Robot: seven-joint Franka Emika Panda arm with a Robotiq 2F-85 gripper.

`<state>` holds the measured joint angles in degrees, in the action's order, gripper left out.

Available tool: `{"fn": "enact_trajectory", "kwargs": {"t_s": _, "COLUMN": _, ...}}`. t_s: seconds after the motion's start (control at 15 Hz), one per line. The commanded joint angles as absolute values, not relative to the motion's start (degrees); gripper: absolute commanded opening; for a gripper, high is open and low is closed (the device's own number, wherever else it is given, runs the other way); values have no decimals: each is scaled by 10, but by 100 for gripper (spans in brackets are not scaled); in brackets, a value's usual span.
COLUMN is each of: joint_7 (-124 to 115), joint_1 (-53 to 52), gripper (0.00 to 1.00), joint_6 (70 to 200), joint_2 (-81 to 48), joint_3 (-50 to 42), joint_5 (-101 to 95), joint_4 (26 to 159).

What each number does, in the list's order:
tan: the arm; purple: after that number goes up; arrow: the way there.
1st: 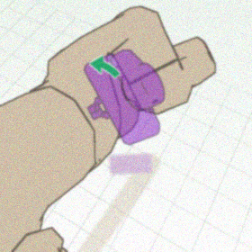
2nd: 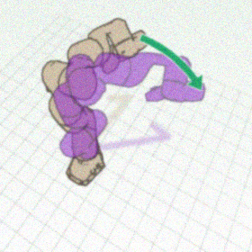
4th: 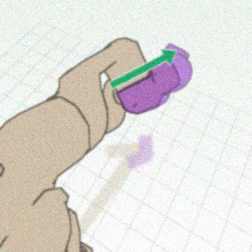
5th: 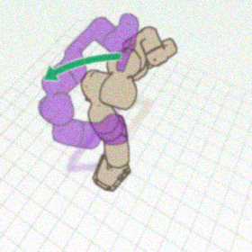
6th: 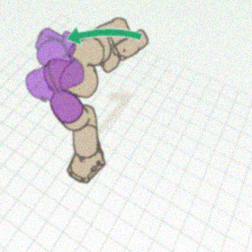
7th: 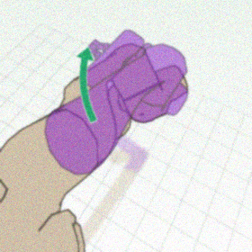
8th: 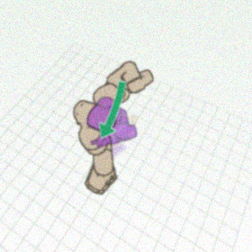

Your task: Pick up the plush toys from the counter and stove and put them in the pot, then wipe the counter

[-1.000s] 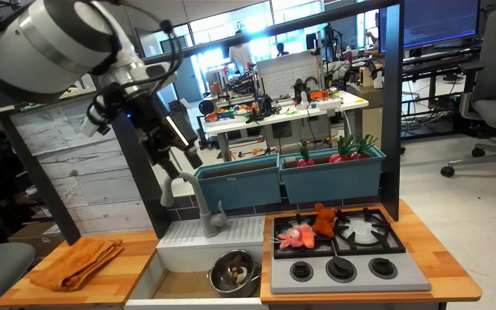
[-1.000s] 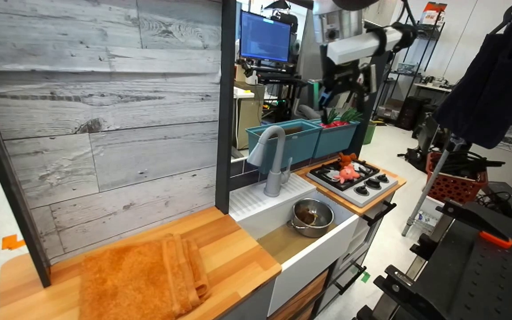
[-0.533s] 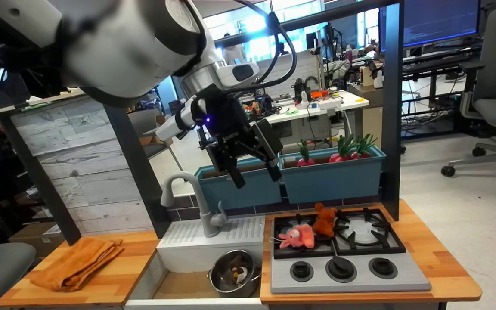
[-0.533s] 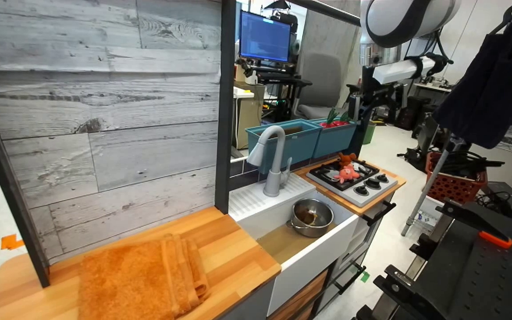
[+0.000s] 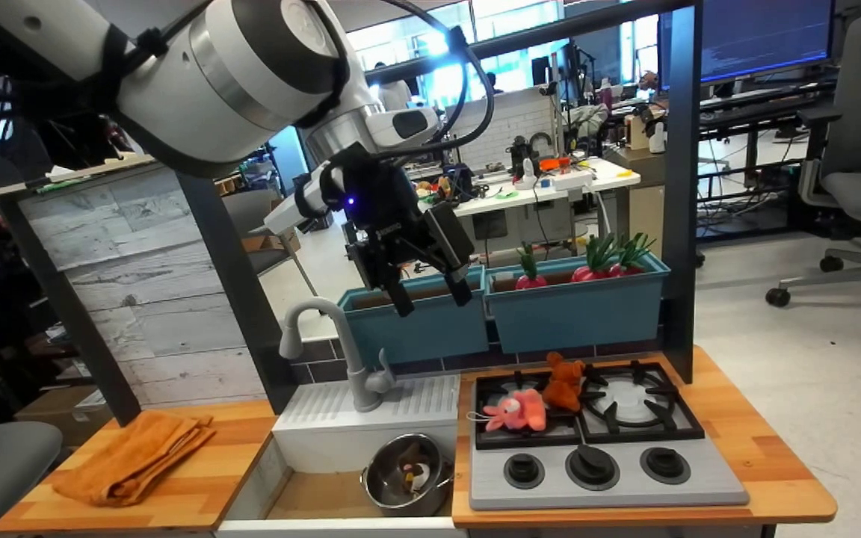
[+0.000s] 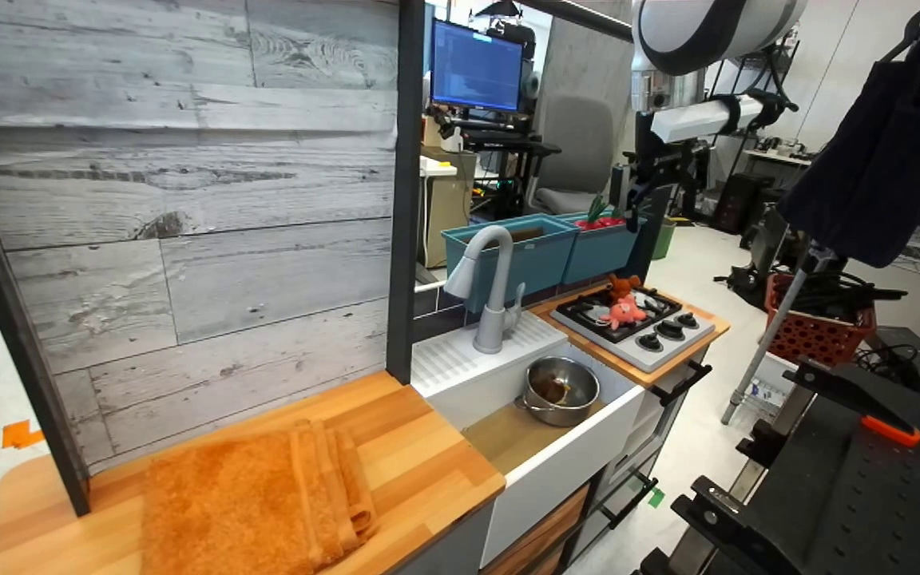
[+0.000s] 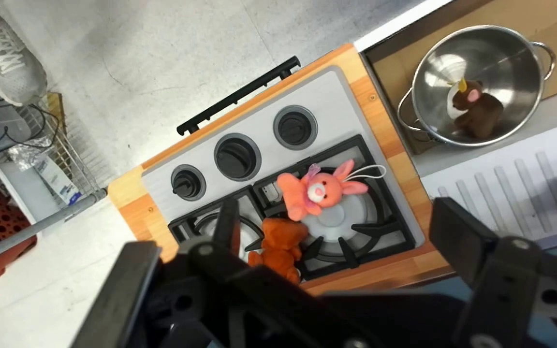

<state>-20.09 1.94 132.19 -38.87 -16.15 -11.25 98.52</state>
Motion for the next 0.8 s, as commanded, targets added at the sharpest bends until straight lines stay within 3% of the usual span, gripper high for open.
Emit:
{"fn": "enact_trajectory", "kwargs": {"t_s": 0.0, "joint_7": -171, "joint_1": 75, "gripper": 100, "joint_6": 1215, "joint_2": -465, "joint_3": -136, "joint_5": -53, "joint_4": 848}}
{"fn": "enact_trajectory", "kwargs": {"t_s": 0.33, "joint_7": -206, "joint_1": 94, "gripper": 100, "joint_6": 1147, "joint_2": -591, "joint_3": -148, "joint_5": -55, "joint_4": 709}}
{"fn": "enact_trajectory", "kwargs": {"t_s": 0.73, "joint_7": -294, "joint_1": 118, "gripper": 100, "joint_6": 1322, "joint_2": -725, "joint_3": -134, "joint_5": 12, "joint_4": 596}}
